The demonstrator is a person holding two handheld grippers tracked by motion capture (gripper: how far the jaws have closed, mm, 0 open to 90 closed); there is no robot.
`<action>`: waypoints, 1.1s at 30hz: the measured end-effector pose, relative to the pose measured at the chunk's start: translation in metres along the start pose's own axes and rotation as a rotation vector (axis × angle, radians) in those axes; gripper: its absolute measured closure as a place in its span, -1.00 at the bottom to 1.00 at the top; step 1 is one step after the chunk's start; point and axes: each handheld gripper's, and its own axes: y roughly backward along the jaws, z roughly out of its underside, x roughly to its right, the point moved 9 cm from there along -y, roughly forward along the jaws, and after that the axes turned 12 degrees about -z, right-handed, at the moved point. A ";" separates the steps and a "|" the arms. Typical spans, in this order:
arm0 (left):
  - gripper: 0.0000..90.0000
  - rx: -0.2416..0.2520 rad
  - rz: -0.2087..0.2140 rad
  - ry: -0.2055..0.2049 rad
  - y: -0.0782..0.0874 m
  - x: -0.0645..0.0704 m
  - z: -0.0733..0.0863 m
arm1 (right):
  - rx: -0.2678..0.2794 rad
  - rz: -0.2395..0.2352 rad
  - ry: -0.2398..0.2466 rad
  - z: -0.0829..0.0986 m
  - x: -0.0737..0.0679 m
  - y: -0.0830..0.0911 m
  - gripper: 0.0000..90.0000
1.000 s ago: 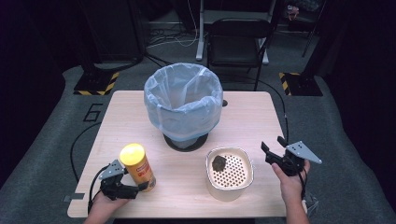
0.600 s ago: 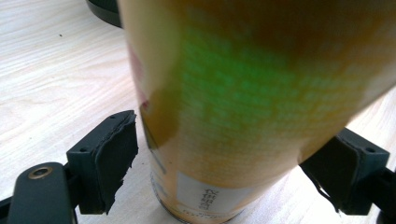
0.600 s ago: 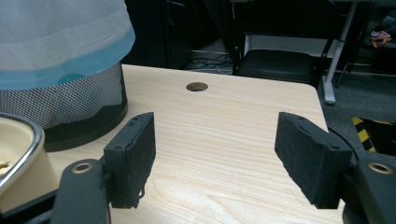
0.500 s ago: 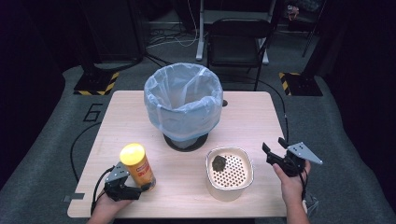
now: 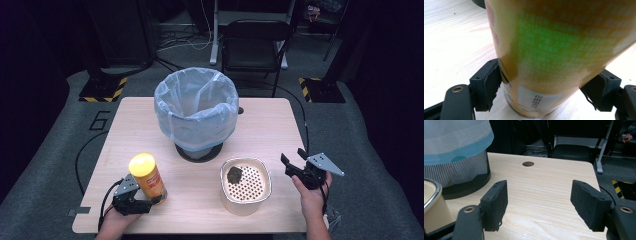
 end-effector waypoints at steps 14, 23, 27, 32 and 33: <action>-0.48 0.013 0.012 0.024 0.011 0.003 -0.012 | -0.002 0.006 -0.008 0.003 0.003 0.001 -0.33; -0.48 0.018 0.008 0.039 0.020 -0.004 -0.029 | -0.011 0.003 -0.016 0.006 0.003 -0.001 -0.33; -0.48 0.037 0.021 0.041 0.025 -0.007 -0.047 | -0.022 0.009 -0.020 0.008 0.004 -0.002 -0.33; -0.48 0.041 0.020 0.057 0.030 -0.012 -0.071 | -0.039 0.013 -0.019 0.013 0.005 -0.003 -0.33; -0.48 0.048 0.020 0.056 0.031 -0.014 -0.075 | -0.044 0.009 -0.018 0.014 0.005 -0.004 -0.33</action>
